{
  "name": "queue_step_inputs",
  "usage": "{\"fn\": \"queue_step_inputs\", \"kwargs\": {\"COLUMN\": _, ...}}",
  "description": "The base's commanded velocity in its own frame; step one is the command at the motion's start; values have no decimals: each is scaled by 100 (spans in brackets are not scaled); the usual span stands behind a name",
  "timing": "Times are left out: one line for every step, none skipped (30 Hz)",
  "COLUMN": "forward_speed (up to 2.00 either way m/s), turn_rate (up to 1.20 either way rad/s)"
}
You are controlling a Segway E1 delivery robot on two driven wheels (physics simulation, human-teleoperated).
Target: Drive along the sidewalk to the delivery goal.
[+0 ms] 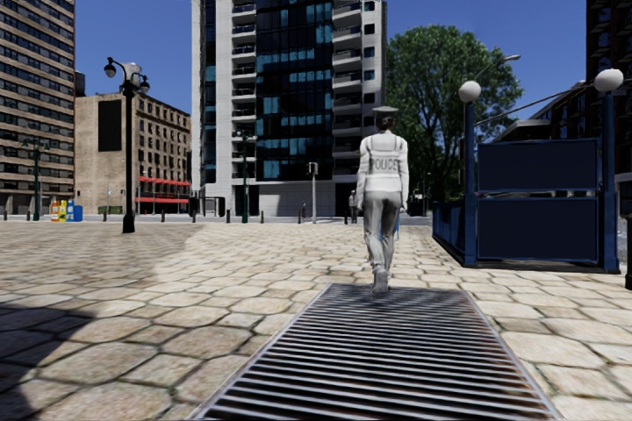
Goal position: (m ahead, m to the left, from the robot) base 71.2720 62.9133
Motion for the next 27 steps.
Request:
{"fn": "queue_step_inputs", "kwargs": {"forward_speed": 200, "turn_rate": 39}}
{"fn": "queue_step_inputs", "kwargs": {"forward_speed": 200, "turn_rate": 39}}
{"fn": "queue_step_inputs", "kwargs": {"forward_speed": 200, "turn_rate": 39}}
{"fn": "queue_step_inputs", "kwargs": {"forward_speed": 200, "turn_rate": 39}}
{"fn": "queue_step_inputs", "kwargs": {"forward_speed": 200, "turn_rate": 39}}
{"fn": "queue_step_inputs", "kwargs": {"forward_speed": 200, "turn_rate": 39}}
{"fn": "queue_step_inputs", "kwargs": {"forward_speed": 200, "turn_rate": 39}}
{"fn": "queue_step_inputs", "kwargs": {"forward_speed": 200, "turn_rate": 39}}
{"fn": "queue_step_inputs", "kwargs": {"forward_speed": 200, "turn_rate": 39}}
{"fn": "queue_step_inputs", "kwargs": {"forward_speed": 200, "turn_rate": 39}}
{"fn": "queue_step_inputs", "kwargs": {"forward_speed": 200, "turn_rate": 39}}
{"fn": "queue_step_inputs", "kwargs": {"forward_speed": 200, "turn_rate": 39}}
{"fn": "queue_step_inputs", "kwargs": {"forward_speed": 200, "turn_rate": 39}}
{"fn": "queue_step_inputs", "kwargs": {"forward_speed": 200, "turn_rate": 39}}
{"fn": "queue_step_inputs", "kwargs": {"forward_speed": 200, "turn_rate": 39}}
{"fn": "queue_step_inputs", "kwargs": {"forward_speed": 200, "turn_rate": 39}}
{"fn": "queue_step_inputs", "kwargs": {"forward_speed": 200, "turn_rate": 39}}
{"fn": "queue_step_inputs", "kwargs": {"forward_speed": 200, "turn_rate": 33}}
{"fn": "queue_step_inputs", "kwargs": {"forward_speed": 200, "turn_rate": 29}}
{"fn": "queue_step_inputs", "kwargs": {"forward_speed": 200, "turn_rate": 25}}
{"fn": "queue_step_inputs", "kwargs": {"forward_speed": 200, "turn_rate": 17}}
{"fn": "queue_step_inputs", "kwargs": {"forward_speed": 200, "turn_rate": 17}}
{"fn": "queue_step_inputs", "kwargs": {"forward_speed": 200, "turn_rate": 13}}
{"fn": "queue_step_inputs", "kwargs": {"forward_speed": 200, "turn_rate": 12}}
{"fn": "queue_step_inputs", "kwargs": {"forward_speed": 200, "turn_rate": 10}}
{"fn": "queue_step_inputs", "kwargs": {"forward_speed": 200, "turn_rate": 5}}
{"fn": "queue_step_inputs", "kwargs": {"forward_speed": 200, "turn_rate": 2}}
